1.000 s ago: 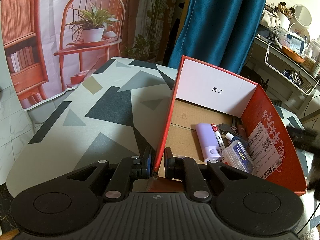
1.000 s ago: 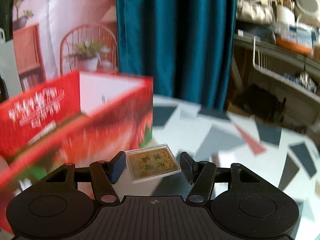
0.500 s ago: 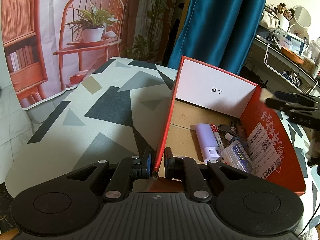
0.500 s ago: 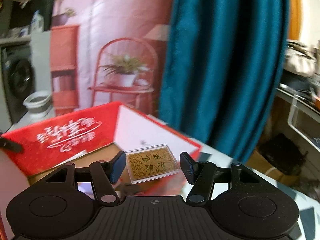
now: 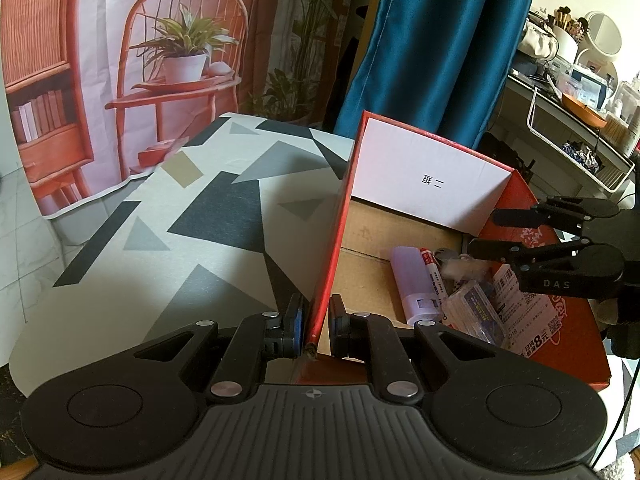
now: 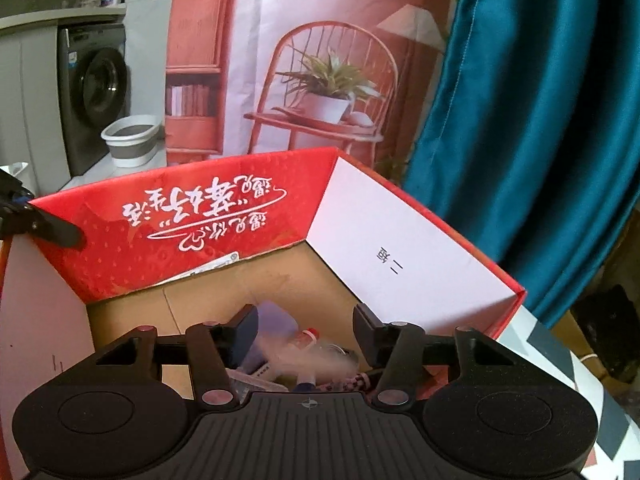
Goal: Organize rigid objects
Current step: 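Carry the gold card case into the red box and release it, then move the right gripper back to the white plug charger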
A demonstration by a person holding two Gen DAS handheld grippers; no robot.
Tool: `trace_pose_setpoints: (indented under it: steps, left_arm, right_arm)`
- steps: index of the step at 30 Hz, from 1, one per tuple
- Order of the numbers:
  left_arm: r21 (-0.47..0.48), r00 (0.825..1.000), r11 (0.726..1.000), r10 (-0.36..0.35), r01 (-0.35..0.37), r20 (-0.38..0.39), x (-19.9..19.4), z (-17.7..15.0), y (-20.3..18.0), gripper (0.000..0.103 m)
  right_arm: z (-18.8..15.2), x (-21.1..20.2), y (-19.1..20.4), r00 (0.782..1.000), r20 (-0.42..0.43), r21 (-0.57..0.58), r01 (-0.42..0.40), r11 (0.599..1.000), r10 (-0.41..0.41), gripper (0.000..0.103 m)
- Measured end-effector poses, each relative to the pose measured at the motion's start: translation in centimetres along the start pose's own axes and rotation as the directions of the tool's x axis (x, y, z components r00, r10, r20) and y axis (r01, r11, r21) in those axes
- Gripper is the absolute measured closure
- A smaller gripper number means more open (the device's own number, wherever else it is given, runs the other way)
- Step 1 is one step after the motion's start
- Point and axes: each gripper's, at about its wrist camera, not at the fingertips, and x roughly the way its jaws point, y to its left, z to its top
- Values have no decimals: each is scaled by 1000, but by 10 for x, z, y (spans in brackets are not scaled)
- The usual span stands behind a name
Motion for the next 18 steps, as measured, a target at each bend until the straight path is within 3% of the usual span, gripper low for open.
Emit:
trace_pose_setpoints:
  steps: [7,9,13,18]
  left_arm:
    - [-1,1000,1000,0,0,0,0,0,1,90]
    - [-2,1000,1000,-1,1,0,0,0,1,90]
    - [-1,1000,1000,-2,2,0,0,0,1,90]
    - [0,1000,1000,3,-3,-1,0,0,1,90]
  right_arm:
    - [-7,-19,-16,995,83,54,54,997,-59,51]
    - [-11,-26,-26,988,120,92,84,992,-95,44]
    - [-29,-50,-54,960,189,212,167,963,-208,43]
    - [-63,-68,-96,917,158,347,295,890,-365,44]
